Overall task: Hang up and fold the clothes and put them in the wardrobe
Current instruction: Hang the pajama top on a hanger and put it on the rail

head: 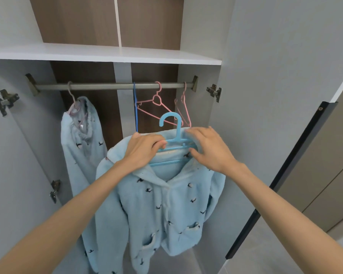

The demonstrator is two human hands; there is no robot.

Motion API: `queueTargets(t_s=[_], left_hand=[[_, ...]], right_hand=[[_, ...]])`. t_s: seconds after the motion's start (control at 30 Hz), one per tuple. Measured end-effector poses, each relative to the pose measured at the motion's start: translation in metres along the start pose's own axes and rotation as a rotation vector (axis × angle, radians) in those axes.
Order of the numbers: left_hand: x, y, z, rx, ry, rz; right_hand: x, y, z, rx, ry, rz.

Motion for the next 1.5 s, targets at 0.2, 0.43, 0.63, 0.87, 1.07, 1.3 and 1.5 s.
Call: queueTargets(t_s=[0.2,0.43,0.63,0.87,1.07,1.3,1.5], left_hand=[[0.008,-0.001,-0.005,-0.079,-0.046,0.08],[-0.036,0.009,-0.024,0.074,-0.21,-0.15],[-0.045,0.012,-0.028,0.089,-0.224,-0.303],[-0.03,-0.002,-0.025,-0.003,-0.485,-0.229],[-0.013,-0.002,-0.021,0.029,-0.322,-0.266],[-0.041,0.035,0.0,-0.025,-0.059,-0.452],[-0.083,0.025,-0.018,0.1,0.198,-0.523]], right_hand=[[-0.004,-0.006,0.014,-0.198,0.027,-0.006],[-0.002,-0.003,0.024,-0.038,-0.088,0.158],[-0.01,-0.009,0.016,0.016,-0.057,0.125],[-0.013,-0.005,0.017,0.021,0.055,0.166],[-0.007,0.0,0.026,-0.048,0.128,0.252],[-0.012,-0.001,0.03,-0.05,0.016,0.304],[-0.007,-0.003,0.021,0.03,-0.096,0.253]])
Point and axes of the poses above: each hand's wrist, its own y-axis away from the middle knuckle, its own z-axis out of the palm, x = y × z, the point moved 4 cm from there along -y, towards the middle knuckle, and after that the axes turned 2 degrees about y, right-handed, at the moved point
